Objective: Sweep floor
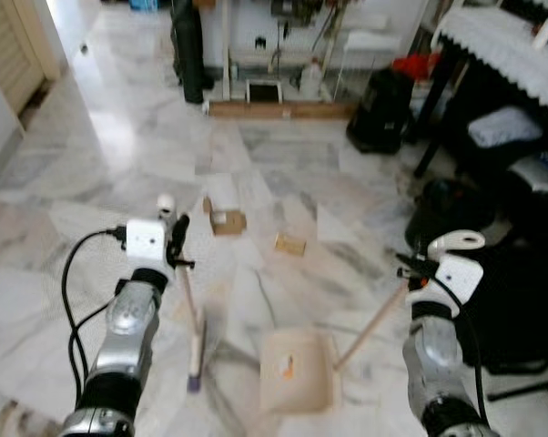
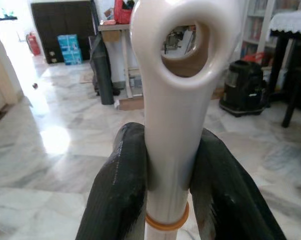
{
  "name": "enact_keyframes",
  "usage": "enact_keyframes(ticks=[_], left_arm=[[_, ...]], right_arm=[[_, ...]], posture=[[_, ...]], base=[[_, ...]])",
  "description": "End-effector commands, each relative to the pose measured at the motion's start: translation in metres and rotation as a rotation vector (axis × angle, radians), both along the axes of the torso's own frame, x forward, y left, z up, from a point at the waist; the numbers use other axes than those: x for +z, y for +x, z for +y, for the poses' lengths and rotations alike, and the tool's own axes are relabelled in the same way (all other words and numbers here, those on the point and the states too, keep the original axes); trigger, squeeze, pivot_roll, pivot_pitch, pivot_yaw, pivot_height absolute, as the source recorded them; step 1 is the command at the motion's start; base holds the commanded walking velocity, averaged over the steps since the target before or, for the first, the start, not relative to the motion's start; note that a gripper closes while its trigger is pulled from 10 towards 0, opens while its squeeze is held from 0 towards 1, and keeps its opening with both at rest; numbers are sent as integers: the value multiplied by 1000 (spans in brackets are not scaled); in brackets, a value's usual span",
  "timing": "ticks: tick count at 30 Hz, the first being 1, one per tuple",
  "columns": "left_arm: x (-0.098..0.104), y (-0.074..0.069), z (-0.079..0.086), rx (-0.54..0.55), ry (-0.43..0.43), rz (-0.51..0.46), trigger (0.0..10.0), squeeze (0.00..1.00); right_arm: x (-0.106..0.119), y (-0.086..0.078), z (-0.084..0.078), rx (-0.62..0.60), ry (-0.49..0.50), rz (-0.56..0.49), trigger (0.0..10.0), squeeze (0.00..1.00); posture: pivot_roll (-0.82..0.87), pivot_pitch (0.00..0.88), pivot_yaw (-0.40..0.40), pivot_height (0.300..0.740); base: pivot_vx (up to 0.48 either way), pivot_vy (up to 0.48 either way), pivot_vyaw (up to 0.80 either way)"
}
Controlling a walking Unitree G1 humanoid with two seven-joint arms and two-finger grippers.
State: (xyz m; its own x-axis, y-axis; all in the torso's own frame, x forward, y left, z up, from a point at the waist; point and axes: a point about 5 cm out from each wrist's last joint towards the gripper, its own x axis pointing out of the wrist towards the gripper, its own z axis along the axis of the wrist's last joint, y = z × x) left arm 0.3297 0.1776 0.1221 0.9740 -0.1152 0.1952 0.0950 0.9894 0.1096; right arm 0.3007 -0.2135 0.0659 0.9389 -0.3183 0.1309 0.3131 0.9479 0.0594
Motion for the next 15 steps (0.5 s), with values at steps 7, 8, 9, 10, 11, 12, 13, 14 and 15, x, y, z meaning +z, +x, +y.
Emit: enact_keyframes(ticks=[7,8,9,10,11,12,13,14,15], left_arm=[[14,5,-5,-35,11,-49,10000,0],[14,5,-5,-35,12,-50,10000,0],[14,4,-6,-35,11,-49,10000,0],[13,4,-6,-35,12,-48,10000,0],[13,3,-6,-35,12,-48,10000,0],[12,2,-6,-36,11,-45,10000,0],[11,2,-6,-36,10,-42,10000,0],[10,1,-6,-36,9,-40,10000,0],[9,1,-6,-36,7,-38,10000,0]], right_arm=[[12,5,2,2,-41,-46,10000,0],[11,4,2,5,-46,-40,10000,0],[11,4,2,2,-49,-40,10000,0],[11,4,1,0,-48,-44,10000,0],[12,4,0,-4,-46,-47,10000,0],[13,4,-1,-8,-43,-52,10000,0],[13,4,-1,-8,-43,-53,10000,0],[14,4,-1,-7,-44,-54,10000,0],[14,4,-1,-6,-46,-56,10000,0]], posture=[[123,119,-44,740],[120,124,-42,740],[117,128,-42,740],[117,128,-42,740],[116,130,-45,740],[115,131,-46,740],[113,134,-47,740],[113,134,-47,740],[113,134,-49,740]], base=[[335,0,0],[334,0,0],[334,0,0],[334,0,0],[330,0,0],[334,0,0],[334,0,0],[334,0,0],[334,0,0]])
